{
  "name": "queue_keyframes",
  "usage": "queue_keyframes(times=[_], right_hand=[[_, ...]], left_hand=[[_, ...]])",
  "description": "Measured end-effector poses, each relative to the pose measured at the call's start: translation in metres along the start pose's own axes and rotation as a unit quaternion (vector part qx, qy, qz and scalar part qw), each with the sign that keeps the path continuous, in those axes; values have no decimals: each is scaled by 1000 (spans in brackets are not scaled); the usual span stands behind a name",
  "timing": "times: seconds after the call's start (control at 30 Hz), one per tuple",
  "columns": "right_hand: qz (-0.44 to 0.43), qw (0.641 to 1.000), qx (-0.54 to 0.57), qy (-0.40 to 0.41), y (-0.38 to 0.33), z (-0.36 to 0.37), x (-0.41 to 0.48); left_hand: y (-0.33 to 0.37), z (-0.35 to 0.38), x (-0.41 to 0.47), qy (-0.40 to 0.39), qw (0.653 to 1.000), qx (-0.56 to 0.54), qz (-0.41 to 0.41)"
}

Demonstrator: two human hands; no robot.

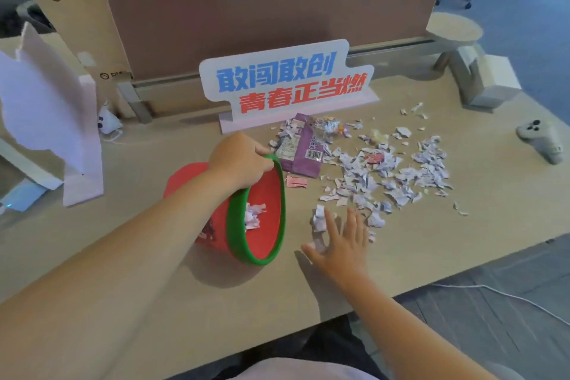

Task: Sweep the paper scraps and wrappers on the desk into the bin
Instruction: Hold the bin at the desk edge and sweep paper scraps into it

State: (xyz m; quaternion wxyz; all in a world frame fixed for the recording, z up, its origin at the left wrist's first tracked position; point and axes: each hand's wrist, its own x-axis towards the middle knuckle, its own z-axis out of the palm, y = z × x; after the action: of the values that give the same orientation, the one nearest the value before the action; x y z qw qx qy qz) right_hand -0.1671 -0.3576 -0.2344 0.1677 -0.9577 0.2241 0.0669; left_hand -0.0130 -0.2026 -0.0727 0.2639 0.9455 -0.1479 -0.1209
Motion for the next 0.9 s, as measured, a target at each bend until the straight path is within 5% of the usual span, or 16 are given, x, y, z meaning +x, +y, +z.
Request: queue_keyframes(times=[0.5,0.7,0.9], right_hand=[[-110,991,-81,11,62,-25,106],[-203,970,-114,-67,78,-44,158],[-296,953,-56,9,73,-39,179]], left_hand=[[23,15,24,40,994,1,-102],[34,16,33,73,985,-20,-155],[39,19,32,80,978,-42,-191]])
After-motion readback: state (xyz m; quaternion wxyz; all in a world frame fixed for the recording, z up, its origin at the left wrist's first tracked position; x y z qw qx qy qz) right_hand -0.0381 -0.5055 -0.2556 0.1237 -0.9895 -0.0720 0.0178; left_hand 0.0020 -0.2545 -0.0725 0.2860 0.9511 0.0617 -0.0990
